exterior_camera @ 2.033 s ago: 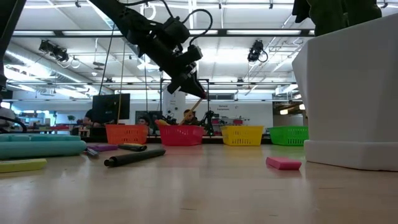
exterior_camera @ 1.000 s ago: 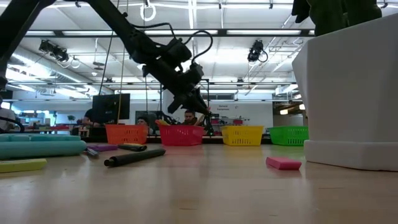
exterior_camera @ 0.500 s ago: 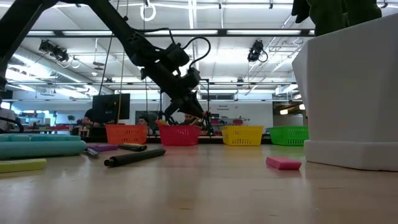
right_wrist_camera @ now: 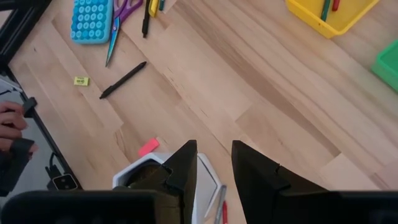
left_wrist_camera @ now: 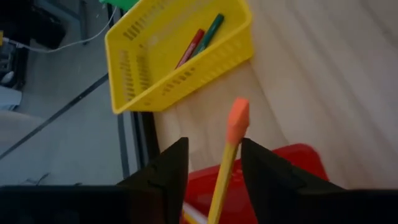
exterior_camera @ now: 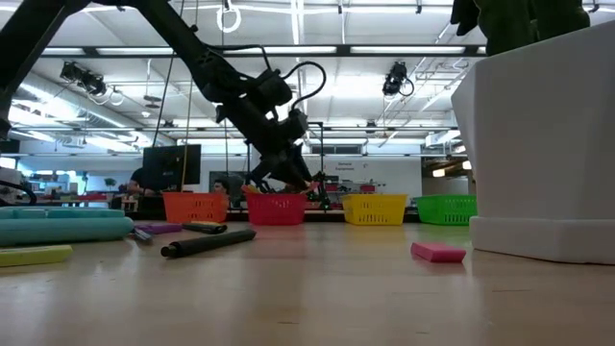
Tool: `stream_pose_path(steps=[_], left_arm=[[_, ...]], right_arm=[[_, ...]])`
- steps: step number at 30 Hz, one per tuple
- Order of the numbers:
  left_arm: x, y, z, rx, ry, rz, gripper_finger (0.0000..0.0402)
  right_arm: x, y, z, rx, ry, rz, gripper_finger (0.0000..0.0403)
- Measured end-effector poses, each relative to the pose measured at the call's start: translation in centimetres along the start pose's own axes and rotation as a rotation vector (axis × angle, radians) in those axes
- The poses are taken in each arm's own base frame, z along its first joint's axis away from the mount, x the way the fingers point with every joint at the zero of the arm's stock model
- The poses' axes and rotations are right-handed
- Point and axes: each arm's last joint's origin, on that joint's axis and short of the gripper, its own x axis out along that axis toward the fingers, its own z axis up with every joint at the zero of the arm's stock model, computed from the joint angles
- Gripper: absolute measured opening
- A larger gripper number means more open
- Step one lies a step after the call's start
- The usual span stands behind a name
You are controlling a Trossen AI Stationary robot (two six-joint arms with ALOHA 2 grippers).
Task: Sort crayons/erasers/pens/pencils in bins
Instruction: Put the yellow pencil into the red bin, then put the bottom black pen into the green bin
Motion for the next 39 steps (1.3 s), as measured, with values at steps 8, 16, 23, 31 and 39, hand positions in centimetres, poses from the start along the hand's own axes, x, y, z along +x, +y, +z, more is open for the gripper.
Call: stream_pose_path(steps=[8, 16, 23, 31, 39], left_arm=[[-2.0, 0.8, 1.5, -0.008, -0.038, 0.04, 0.0178], [-4.8, 1.1, 3.7, -0.194, -0.061, 0.08, 0.0153], [-9.0, 0.2, 6.1, -0.578, 0.006, 0.116, 0.0133], [-12.2, -3.7, 9.0, -1.355, 0.11, -0.025, 0.0116], [-13.1, -10.2, 13.0, -1.542, 0.289, -0.179, 0.008]], right_arm=[[0.0, 0.0, 0.0, -0.009, -0.013, -0.014, 0.0107], [0.0, -0.1, 0.1, -0.027, -0.033, -0.037, 0.0107], [0.0, -0.1, 0.1, -0.031, -0.039, -0.043, 0.0107], [0.0, -0.1, 0.5, -0.029, -0.11, -0.073, 0.0107], [0.5, 0.6, 1.2, -0.187, -0.146, -0.053, 0.0107]])
